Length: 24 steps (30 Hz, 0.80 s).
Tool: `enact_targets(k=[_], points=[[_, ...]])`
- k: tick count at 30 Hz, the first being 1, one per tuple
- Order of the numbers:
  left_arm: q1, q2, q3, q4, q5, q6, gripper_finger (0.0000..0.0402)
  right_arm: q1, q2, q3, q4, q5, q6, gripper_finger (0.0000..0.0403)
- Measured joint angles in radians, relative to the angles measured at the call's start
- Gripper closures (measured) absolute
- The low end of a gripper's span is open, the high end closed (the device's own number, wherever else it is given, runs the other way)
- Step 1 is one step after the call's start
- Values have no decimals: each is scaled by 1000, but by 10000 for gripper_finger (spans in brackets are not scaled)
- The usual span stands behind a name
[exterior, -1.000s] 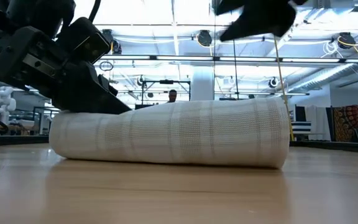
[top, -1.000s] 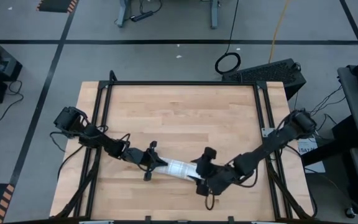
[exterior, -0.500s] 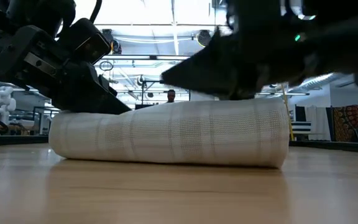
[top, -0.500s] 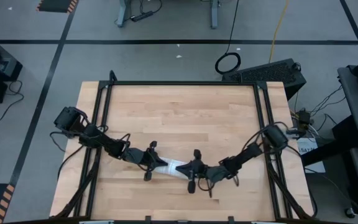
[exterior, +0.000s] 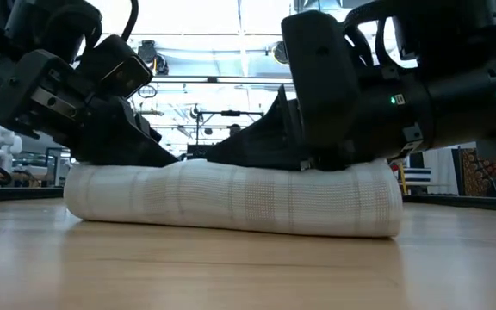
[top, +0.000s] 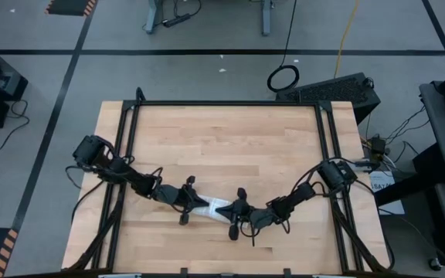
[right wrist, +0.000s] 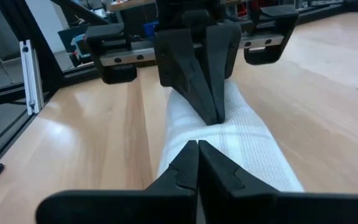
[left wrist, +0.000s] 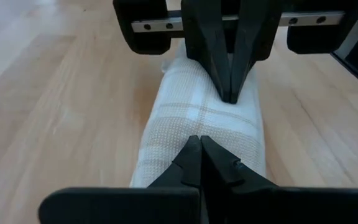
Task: Roll towel
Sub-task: Roll the white towel, then return to Home Position
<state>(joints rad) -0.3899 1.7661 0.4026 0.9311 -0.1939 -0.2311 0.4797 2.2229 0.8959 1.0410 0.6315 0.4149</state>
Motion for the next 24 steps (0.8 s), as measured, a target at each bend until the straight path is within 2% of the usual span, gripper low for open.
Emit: enact_targets(k=[7,14,19,24], points=[[-12,59,-2,110,-10,1,400,7,2,-2,-2,-1,-16,402],[-11,-27,-4,57,-5,8,400,19,-19,-5,67,-14,-84,403],[-9,-113,-4,50,-4,49,400,17,-129,-9,-31,-48,-137,403],[7,-236,-4,58,-1,167,400,-12,-337,-16,-269,-137,-198,403]])
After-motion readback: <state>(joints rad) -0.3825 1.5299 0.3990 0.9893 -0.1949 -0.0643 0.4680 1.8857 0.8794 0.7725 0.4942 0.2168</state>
